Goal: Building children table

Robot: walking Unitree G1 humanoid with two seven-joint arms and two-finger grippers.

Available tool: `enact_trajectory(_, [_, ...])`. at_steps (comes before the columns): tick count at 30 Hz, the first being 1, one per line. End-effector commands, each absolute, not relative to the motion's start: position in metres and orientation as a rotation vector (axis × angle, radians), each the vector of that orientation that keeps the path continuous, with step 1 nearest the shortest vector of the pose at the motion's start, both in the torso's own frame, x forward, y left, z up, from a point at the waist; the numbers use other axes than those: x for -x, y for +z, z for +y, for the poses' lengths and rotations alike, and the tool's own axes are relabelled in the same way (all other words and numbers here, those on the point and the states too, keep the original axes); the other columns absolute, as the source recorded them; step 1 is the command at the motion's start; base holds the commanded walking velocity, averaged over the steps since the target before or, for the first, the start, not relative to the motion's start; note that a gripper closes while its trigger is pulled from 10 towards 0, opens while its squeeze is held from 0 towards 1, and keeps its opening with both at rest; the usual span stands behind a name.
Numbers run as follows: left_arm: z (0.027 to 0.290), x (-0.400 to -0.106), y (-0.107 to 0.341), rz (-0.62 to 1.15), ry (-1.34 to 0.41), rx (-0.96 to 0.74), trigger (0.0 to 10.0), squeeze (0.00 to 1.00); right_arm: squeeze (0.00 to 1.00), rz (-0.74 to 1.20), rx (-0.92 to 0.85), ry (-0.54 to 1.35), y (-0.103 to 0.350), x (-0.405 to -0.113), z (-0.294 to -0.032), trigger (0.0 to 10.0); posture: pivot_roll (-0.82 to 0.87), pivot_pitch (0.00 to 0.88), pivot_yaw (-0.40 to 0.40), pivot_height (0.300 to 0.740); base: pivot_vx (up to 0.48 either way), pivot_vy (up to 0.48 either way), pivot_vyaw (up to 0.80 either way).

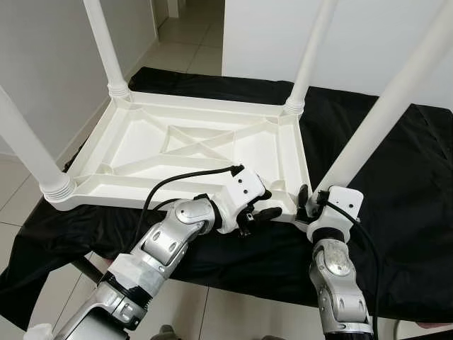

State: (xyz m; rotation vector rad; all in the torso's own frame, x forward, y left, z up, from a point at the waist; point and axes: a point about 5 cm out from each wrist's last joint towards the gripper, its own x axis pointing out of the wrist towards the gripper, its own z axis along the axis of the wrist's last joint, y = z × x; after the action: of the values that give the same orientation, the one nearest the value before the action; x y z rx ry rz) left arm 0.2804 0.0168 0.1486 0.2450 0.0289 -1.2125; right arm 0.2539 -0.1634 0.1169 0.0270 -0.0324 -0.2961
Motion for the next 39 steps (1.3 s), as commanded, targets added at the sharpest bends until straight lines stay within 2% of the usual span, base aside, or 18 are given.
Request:
enact_trajectory(1, [0.016,-0.279,0.15,0.04,-1.289,-0.242,10.0,0.0,1.0,-0.005,-0.047,-0.308,0.111,-0.25,-0.16,10.0,0.06,0.0,-0.003,0.74,0.0,0.0,0.0])
enact_trajectory(6, [0.015,-0.278,0.151,0.036,-1.29,-0.235,10.0,0.0,1.0,-0.03,-0.014,-0.272,0.116,-0.251,-0.169,10.0,0.05,0.0,-0.005,0.74,0.0,0.0,0.0])
enact_trajectory(7, [0.014,-0.277,0.152,0.035,-1.293,-0.23,10.0,0.0,0.0,-0.04,-0.002,-0.242,0.118,-0.251,-0.172,10.0,0.05,0.0,-0.011,0.74,0.0,0.0,0.0])
enact_trajectory(16, [0.006,-0.266,0.152,0.028,-1.334,-0.214,10.0,0.0,0.0,-0.08,0.026,-0.03,0.125,-0.25,-0.171,10.0,0.05,0.0,-0.022,0.74,0.0,0.0,0.0])
enact_trajectory(19, [0.004,-0.265,0.153,0.024,-1.344,-0.212,10.0,0.0,0.0,-0.096,0.049,0.101,0.13,-0.25,-0.172,10.0,0.05,0.0,-0.022,0.74,0.0,0.0,0.0])
enact_trajectory(21, [0.004,-0.265,0.153,0.024,-1.344,-0.212,10.0,0.0,0.0,-0.096,0.049,0.101,0.13,-0.25,-0.172,10.0,0.05,0.0,-0.022,0.74,0.0,0.0,0.0])
enact_trajectory(23, [0.003,-0.265,0.154,0.019,-1.352,-0.215,10.0,0.0,0.0,-0.119,0.091,0.246,0.137,-0.252,-0.177,10.0,0.05,0.0,-0.024,0.74,0.0,0.0,0.0])
enact_trajectory(27, [0.002,-0.264,0.157,0.012,-1.364,-0.22,10.0,0.0,0.0,-0.117,0.117,0.355,0.141,-0.255,-0.183,10.0,0.05,0.0,-0.021,0.74,0.0,0.0,0.0])
enact_trajectory(36, [0.001,-0.263,0.161,0.004,-1.378,-0.223,10.0,0.0,0.0,-0.076,0.189,0.494,0.141,-0.263,-0.191,10.0,0.06,0.0,-0.013,0.74,0.0,0.0,0.0])
enact_trajectory(37, [0.001,-0.262,0.162,0.004,-1.379,-0.223,10.0,0.0,0.0,-0.059,0.197,0.514,0.139,-0.263,-0.193,5.0,0.07,0.0,-0.014,0.74,0.0,0.0,0.0])
enact_trajectory(39, [0.001,-0.262,0.162,0.004,-1.379,-0.223,10.0,0.0,0.0,-0.059,0.197,0.514,0.139,-0.263,-0.193,5.0,0.07,0.0,-0.014,0.74,0.0,0.0,0.0])
